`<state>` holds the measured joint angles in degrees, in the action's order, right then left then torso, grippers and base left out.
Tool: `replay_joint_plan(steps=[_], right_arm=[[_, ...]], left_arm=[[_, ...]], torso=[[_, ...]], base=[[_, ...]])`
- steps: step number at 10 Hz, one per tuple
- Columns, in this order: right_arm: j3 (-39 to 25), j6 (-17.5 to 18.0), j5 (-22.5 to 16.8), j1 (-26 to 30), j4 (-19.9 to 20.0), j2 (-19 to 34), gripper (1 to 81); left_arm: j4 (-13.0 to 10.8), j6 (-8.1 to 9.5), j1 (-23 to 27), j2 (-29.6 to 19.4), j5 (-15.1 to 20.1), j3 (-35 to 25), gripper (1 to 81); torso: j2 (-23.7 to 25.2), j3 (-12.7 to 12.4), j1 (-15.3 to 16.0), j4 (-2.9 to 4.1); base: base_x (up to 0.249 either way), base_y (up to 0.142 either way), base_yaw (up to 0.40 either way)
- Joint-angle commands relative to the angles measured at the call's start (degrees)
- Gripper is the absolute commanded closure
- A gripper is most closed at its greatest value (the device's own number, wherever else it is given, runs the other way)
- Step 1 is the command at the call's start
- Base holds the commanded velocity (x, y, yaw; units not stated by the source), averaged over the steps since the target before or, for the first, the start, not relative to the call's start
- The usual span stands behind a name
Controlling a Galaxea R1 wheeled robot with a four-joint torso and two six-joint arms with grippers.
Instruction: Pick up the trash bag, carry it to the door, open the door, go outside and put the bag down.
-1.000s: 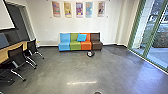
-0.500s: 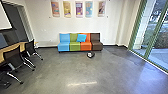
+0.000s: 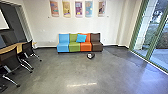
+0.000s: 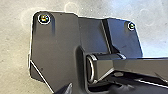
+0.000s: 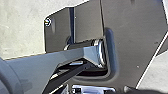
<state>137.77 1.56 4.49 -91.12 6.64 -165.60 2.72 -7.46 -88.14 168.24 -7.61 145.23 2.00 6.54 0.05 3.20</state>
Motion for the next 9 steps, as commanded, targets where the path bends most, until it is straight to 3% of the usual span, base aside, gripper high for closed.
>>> replay_joint_plan(steps=[1, 9], right_arm=[[-0.7, -0.5, -3.9, 1.2, -0.7, 0.0, 1.0], [-0.1, -0.5, -2.8, 0.7, -0.8, -0.9, 1.0]], left_arm=[[-0.9, -0.36, 2.0, -0.1, 3.0, -0.4, 1.0], [-1.1, -0.54, 2.0, 1.2, 3.4, 1.3, 1.0]], torso=[[0.0, 0.0, 0.0, 0.0], [0.0, 0.0, 0.0, 0.0]], base=[[0.178, 0.0, 0.0], [0.177, 0.0, 0.0]])
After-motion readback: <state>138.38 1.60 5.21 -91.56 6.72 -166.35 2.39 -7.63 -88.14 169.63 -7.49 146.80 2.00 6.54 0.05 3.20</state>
